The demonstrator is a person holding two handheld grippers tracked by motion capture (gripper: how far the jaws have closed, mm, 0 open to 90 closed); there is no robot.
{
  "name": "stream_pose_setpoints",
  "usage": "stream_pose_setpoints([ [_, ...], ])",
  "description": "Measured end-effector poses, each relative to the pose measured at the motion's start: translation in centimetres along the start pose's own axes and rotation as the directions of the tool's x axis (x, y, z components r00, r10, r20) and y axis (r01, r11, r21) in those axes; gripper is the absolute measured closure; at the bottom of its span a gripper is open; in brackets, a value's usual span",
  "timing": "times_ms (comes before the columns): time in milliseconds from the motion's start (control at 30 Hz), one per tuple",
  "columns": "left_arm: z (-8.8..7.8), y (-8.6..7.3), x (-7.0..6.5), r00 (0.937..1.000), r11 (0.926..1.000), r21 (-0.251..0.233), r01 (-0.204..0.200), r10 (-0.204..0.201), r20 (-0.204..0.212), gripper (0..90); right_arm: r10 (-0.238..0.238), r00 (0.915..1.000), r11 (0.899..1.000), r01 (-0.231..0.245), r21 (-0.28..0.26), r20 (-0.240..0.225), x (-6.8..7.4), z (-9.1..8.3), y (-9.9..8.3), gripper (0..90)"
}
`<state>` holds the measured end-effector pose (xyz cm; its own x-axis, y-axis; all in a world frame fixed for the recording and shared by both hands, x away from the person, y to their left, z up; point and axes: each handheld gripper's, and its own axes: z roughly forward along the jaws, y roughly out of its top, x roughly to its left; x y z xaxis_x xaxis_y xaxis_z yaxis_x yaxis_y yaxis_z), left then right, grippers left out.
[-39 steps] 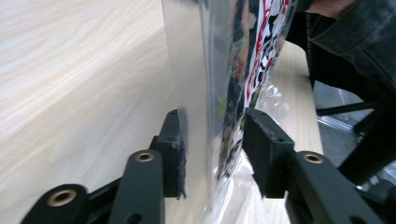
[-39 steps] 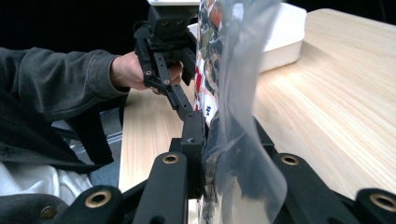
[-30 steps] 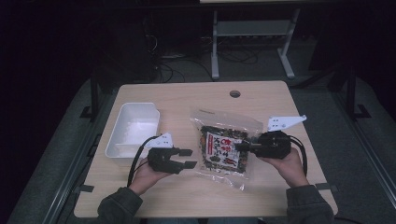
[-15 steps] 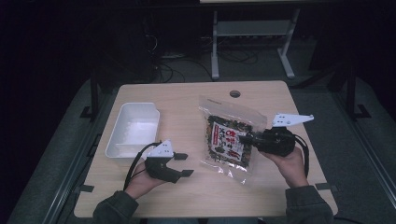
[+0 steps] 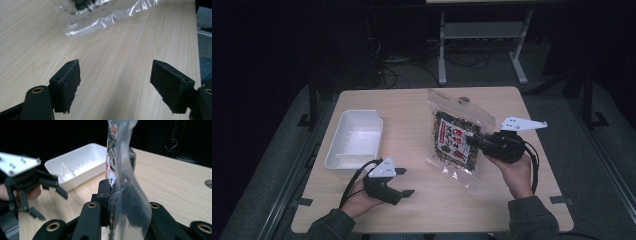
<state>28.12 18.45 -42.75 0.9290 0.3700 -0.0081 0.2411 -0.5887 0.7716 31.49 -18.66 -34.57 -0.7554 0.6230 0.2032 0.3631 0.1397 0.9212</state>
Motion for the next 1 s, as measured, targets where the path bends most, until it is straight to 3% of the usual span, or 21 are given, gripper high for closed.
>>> stream_pose_setpoints([
  [400,-0.8,-1.3,-0.6,0.9996,0.9996,0.024,-0.015,0.015,-0.022,19.3,-0.017,0.9985,0.999,0.018,-0.035,0.052,1.5,2.7,2.0,74.7],
  [1000,-2.3,-2.9,-0.9,0.9988,0.9986,0.049,-0.021,0.023,-0.043,17.9,0.019,0.9976,0.993,-0.011,-0.114,0.067,3.3,6.6,4.5,74.7],
])
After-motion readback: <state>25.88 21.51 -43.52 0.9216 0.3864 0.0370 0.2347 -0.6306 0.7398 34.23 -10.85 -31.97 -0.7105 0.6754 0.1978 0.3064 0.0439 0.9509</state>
